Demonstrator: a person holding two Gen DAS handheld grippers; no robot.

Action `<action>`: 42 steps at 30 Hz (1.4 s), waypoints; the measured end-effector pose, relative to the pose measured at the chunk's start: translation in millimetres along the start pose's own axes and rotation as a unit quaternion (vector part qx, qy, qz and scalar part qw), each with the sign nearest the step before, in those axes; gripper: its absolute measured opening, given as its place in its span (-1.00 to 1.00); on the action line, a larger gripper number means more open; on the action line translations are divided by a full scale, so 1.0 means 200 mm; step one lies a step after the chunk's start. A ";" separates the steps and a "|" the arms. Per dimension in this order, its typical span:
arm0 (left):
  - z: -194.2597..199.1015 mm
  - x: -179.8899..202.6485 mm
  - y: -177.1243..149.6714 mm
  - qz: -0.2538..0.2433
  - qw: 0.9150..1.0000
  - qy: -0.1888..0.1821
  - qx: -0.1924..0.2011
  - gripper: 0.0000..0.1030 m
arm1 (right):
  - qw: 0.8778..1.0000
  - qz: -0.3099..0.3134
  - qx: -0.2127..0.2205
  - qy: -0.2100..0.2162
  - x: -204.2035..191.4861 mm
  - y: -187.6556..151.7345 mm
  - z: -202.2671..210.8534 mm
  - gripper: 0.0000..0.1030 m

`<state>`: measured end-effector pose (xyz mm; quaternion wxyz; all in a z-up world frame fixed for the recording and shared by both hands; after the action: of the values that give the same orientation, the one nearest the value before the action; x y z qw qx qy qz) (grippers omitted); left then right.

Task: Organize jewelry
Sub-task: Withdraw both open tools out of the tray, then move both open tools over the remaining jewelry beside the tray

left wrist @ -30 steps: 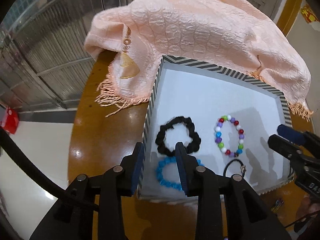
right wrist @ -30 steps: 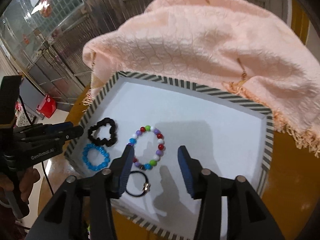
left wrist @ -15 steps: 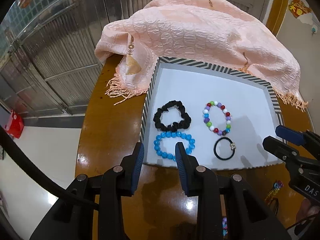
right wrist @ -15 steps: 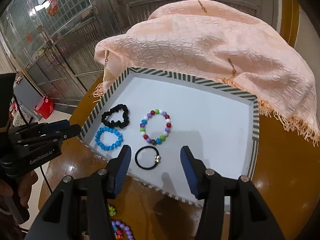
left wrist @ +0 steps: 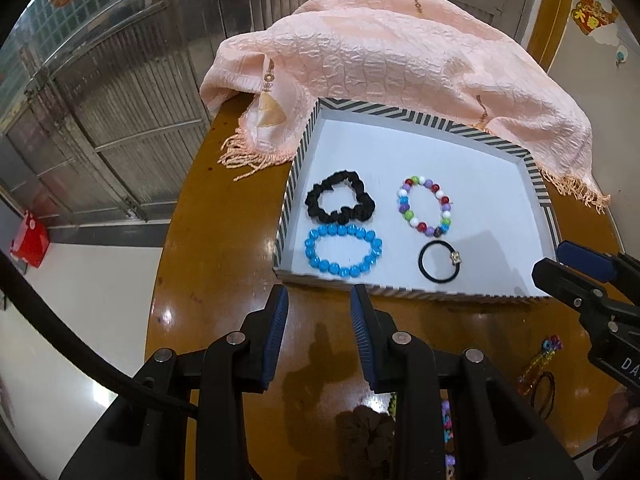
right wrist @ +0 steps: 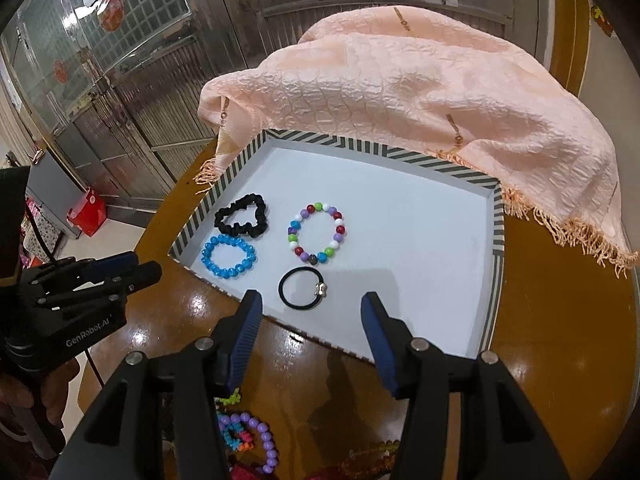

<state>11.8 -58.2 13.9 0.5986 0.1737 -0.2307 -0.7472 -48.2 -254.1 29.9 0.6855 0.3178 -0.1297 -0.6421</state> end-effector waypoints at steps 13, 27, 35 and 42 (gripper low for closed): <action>0.11 0.03 -0.17 -0.025 1.000 0.003 0.005 -0.57 | 1.000 0.003 -0.005 -0.005 -0.01 -0.18 0.14 0.05; 0.18 0.07 -0.29 -0.034 0.999 0.004 0.003 -0.57 | 0.999 -0.005 -0.021 -0.025 0.04 -0.33 0.22 0.15; 0.21 0.10 -0.35 -0.041 0.999 0.003 0.000 -0.57 | 0.999 -0.004 -0.024 -0.032 0.05 -0.39 0.26 0.20; 0.23 0.13 -0.34 -0.039 0.999 -0.004 0.000 -0.57 | 0.999 -0.028 -0.012 -0.037 0.09 -0.35 0.29 0.26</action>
<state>-74.2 -64.4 14.1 0.5681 0.1796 -0.2258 -0.7707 -136.3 -285.4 27.7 0.6656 0.2890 -0.1383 -0.6740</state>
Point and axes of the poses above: each gripper's, at about its wrist camera, not at the fingertips, and z roughly against the way its jaws point, x to its right, y to its top, the point moved 1 cm from there along -z, roughly the way its jaws point, and after that the axes turned 5 degrees about x, right-handed, at the moved point
